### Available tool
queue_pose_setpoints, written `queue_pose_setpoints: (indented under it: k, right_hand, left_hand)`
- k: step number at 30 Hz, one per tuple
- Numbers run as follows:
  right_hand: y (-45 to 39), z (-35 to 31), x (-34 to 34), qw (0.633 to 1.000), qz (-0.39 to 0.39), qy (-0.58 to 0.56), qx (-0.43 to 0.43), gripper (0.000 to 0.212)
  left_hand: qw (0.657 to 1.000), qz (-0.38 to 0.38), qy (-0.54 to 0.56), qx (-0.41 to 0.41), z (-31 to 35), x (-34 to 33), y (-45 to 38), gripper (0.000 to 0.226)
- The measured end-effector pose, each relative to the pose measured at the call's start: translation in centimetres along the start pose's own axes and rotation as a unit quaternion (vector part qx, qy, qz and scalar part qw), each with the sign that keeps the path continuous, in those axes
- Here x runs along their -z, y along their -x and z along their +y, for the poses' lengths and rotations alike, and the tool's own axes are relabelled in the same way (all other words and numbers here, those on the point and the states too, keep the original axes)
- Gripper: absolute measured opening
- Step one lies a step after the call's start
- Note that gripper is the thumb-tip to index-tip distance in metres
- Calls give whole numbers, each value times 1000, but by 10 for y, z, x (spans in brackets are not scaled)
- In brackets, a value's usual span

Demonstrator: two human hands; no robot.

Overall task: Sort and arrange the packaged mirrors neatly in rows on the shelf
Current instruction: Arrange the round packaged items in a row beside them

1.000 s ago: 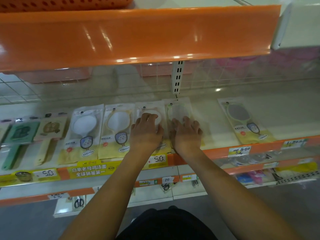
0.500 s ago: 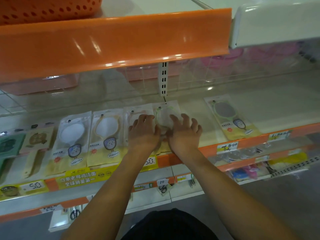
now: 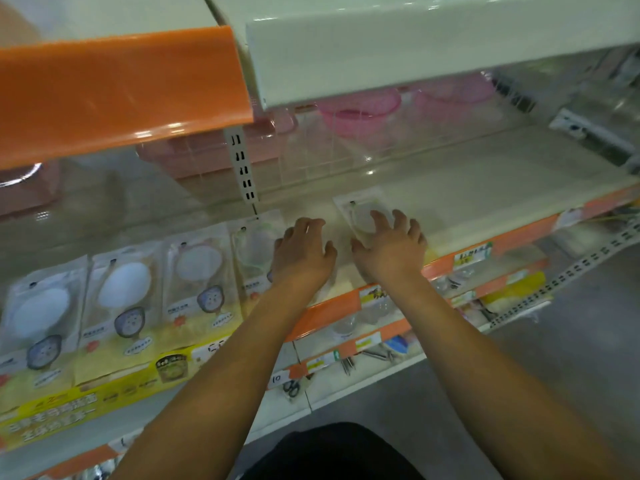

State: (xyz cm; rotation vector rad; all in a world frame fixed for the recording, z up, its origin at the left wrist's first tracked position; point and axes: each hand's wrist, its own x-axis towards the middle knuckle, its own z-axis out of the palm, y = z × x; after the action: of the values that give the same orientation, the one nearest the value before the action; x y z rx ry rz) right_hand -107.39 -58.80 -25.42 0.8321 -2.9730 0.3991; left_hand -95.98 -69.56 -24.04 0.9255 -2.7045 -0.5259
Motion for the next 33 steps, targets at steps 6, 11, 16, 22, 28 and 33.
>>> queue_pose_setpoints:
  k: [6,11,16,22,28,33]
  right_hand:
    - [-14,22,-4,1000,-8,-9,-6,77]
    - [-29,27,-8,999,-33,-26,1,86]
    - [-42,27,-13,997,-80,-20,2,99]
    - [-48,24,-15,989,-148,23,2,85]
    - [-50,16,-8,994,-110,-3,-17,61]
    - [-39,5,-10,994,-97,-43,-22,63]
  left_hand:
    - [1000,-17,-12,-9,17,-19,-16,46]
    - [999,-22,-30,0,22,-28,-25,45]
    - [999,-23,-37,4,22,-33,-30,44]
    - [999,-16,-38,14,20,-34,-33,43]
    - [999,-18,-30,26,15,-34,-30,42]
    - [999,4,-27,36,2,-24,-21,41]
